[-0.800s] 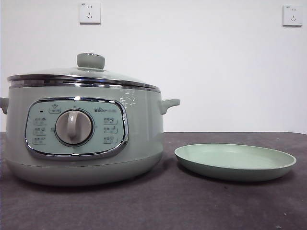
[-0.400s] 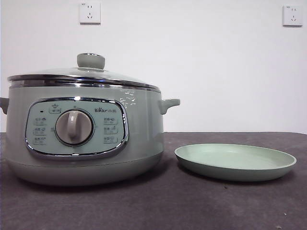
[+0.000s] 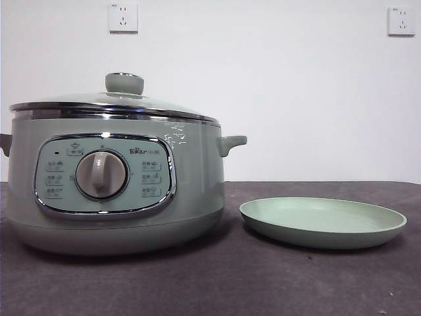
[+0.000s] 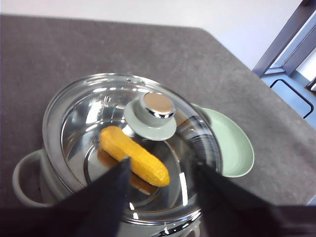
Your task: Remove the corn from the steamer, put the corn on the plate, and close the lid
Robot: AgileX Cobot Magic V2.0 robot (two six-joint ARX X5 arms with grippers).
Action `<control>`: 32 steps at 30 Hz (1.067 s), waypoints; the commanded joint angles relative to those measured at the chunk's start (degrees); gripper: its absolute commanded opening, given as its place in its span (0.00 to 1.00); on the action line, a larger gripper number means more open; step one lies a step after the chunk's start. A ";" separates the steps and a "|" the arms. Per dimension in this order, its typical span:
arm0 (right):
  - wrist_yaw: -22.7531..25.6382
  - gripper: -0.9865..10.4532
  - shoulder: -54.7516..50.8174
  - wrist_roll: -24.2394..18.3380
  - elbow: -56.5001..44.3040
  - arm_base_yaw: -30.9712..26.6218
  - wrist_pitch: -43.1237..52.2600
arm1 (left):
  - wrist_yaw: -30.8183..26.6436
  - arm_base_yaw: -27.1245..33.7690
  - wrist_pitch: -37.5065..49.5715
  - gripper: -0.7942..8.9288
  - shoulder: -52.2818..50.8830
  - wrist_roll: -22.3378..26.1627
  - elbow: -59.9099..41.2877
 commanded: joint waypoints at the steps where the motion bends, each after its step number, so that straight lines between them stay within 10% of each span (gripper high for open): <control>1: -0.24 0.48 0.90 -0.39 0.15 0.09 -0.02 | 0.04 -0.35 0.57 0.51 2.12 0.90 0.79; 32: 0.17 0.47 1.49 0.94 0.15 0.09 -0.17 | -27.58 -24.33 6.45 0.50 38.49 6.67 16.96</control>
